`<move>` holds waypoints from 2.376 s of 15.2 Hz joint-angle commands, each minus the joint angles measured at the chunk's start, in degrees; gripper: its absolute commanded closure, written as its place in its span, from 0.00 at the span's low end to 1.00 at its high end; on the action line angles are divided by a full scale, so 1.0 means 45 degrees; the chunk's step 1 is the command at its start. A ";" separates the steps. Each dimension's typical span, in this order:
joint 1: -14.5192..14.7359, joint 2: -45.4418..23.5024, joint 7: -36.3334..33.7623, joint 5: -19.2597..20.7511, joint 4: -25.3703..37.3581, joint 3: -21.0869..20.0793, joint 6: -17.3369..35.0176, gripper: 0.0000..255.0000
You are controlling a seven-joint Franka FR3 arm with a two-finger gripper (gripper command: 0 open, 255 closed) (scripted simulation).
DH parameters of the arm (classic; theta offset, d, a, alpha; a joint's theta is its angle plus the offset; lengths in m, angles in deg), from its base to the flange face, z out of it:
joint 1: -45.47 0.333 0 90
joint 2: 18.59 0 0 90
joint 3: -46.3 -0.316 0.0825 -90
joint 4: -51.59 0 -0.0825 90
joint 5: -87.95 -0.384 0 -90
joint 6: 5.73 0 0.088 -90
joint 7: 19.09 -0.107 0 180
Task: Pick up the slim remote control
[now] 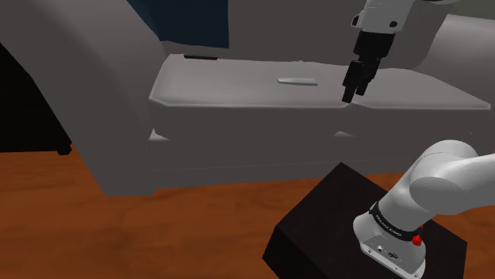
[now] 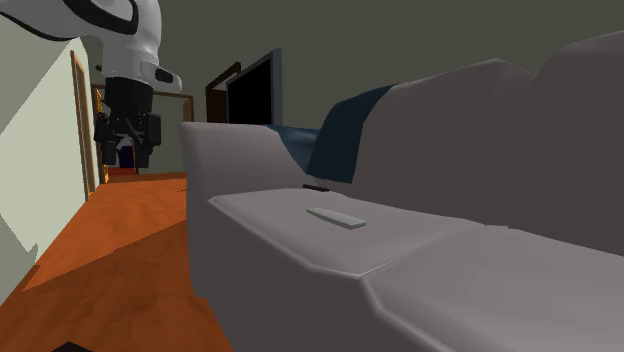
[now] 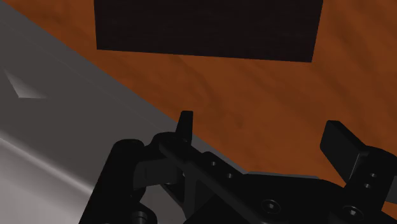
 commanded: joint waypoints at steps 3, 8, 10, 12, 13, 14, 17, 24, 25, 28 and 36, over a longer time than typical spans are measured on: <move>-0.0012 -0.0258 0.1069 0.0542 -0.0117 0.0578 0.0412 0.00; -0.0020 -0.1292 0.3661 0.1734 -0.0062 0.1993 0.1578 0.00; -0.0002 -0.1852 0.4671 0.2118 0.0101 0.2539 0.2079 0.00; 0.0040 -0.2485 0.5669 0.2437 0.0346 0.3073 0.2585 0.00; 0.0071 -0.2827 0.6164 0.2569 0.0498 0.3336 0.2837 0.00; 0.0107 -0.3185 0.6659 0.2681 0.0670 0.3594 0.3087 0.00; 0.0228 -0.4350 0.8151 0.2881 0.1302 0.4328 0.3812 0.00; 0.0567 -0.7510 1.1729 0.2483 0.3433 0.5804 0.5212 0.00; 0.0592 -0.8005 1.2256 0.2321 0.3811 0.5968 0.5361 0.00; 0.0598 -0.9547 1.3846 0.1700 0.5060 0.6364 0.5701 0.00; -0.0215 -1.3874 1.7722 -0.0382 0.9351 0.6449 0.5676 0.00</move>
